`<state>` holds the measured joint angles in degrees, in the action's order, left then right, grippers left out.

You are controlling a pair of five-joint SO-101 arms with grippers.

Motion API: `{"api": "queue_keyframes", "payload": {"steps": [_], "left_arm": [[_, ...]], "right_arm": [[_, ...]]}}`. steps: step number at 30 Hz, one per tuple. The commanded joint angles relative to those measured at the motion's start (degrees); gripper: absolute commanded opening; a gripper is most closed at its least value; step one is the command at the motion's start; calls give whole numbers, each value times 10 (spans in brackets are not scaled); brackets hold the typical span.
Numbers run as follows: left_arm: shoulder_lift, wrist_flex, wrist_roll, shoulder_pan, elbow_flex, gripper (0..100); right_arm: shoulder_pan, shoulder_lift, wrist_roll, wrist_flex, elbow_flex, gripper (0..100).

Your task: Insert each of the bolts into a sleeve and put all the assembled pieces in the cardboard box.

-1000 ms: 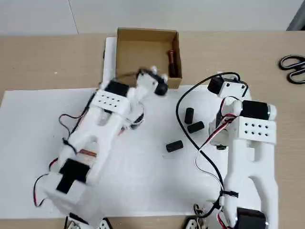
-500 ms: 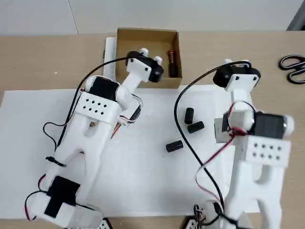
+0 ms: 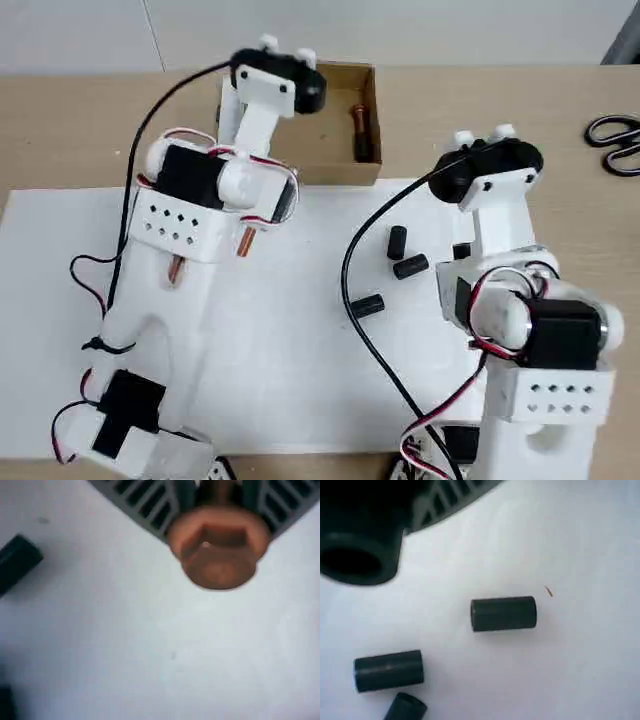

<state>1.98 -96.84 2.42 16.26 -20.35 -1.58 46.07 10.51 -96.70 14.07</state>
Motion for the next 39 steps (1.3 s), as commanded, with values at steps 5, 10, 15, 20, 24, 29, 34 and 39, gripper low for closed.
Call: {"api": "queue_keyframes", "payload": {"steps": [5, 10, 15, 20, 24, 29, 34, 39], "left_arm": [[34, 7, 76, 7, -148, 5], [84, -10, 128, 7, -157, 5], [156, -10, 184, 3, -102, 5], [242, -6, 208, 4, -11, 5], [307, 25, 223, 2, 102, 5], [411, 149, 241, 2, 274, 5], [532, 338, 252, 2, 501, 5], [657, 527, 251, 2, 708, 5]], "right_arm": [[-6, 58, -1, 0, -23, 2], [-36, 164, 0, 26, 49, 2], [-36, 265, 4, 91, 178, 2], [-45, 351, 2, 154, 286, 2], [-45, 422, 5, 214, 379, 2], [-57, 500, 29, 264, 475, 2], [-93, 572, 33, 320, 559, 2], [-124, 577, 32, 387, 627, 2]]}}
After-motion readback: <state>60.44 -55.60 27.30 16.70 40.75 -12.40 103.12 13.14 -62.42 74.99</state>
